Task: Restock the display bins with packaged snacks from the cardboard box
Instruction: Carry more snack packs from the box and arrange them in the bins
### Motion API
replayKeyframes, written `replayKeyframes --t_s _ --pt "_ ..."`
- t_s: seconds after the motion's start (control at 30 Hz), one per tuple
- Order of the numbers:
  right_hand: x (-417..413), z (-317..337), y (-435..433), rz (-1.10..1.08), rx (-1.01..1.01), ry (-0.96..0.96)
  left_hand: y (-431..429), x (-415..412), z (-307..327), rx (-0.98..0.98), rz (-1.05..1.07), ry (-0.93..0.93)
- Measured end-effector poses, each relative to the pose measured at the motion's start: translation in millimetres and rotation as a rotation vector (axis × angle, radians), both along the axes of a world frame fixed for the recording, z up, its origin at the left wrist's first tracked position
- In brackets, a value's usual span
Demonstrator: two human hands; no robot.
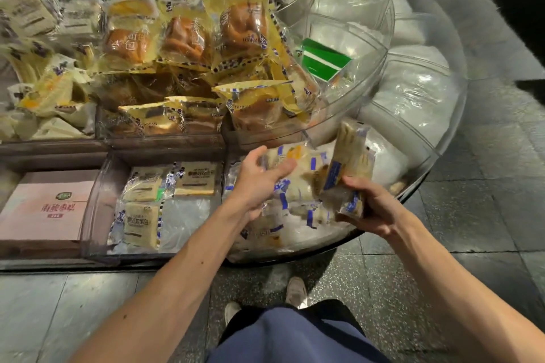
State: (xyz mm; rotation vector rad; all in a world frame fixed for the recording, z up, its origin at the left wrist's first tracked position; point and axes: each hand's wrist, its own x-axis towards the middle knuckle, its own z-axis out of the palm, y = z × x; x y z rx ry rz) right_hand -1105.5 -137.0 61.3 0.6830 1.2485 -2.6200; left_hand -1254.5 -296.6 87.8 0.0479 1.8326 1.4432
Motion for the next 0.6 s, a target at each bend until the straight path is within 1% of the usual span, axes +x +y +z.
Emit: replayKeyframes --t_s 0.1,0.17,0.23,0.3,0.33,0.37,0.5,0.6 --pt "7 4 14 -0.019 -0.018 0.060 5 -1 -7 -0.013 0.022 -0.009" --pt "10 6 22 -0.039 -0.038 0.069 8 0 -12 -0.042 0.027 -0.011" --pt "17 1 34 -0.073 -0.048 0.056 8 0 -12 -0.076 0.043 -0.055" --pt "25 -4 46 -0.096 -0.008 0.047 6 -2 -15 -0.079 0.017 -0.108" --pt "30 -6 51 -0.131 -0.011 0.040 6 -1 -16 -0.095 -0.036 -0.089" --pt "35 -9 55 -0.165 -0.027 0.040 5 1 -17 -0.135 -0.115 -0.020" --pt "44 -13 60 -0.202 -0.077 0.059 6 13 -24 -0.307 -0.531 0.423" --pt "44 -19 57 -0.178 -0.041 0.002 13 27 -32 -0.360 -0.861 0.605"
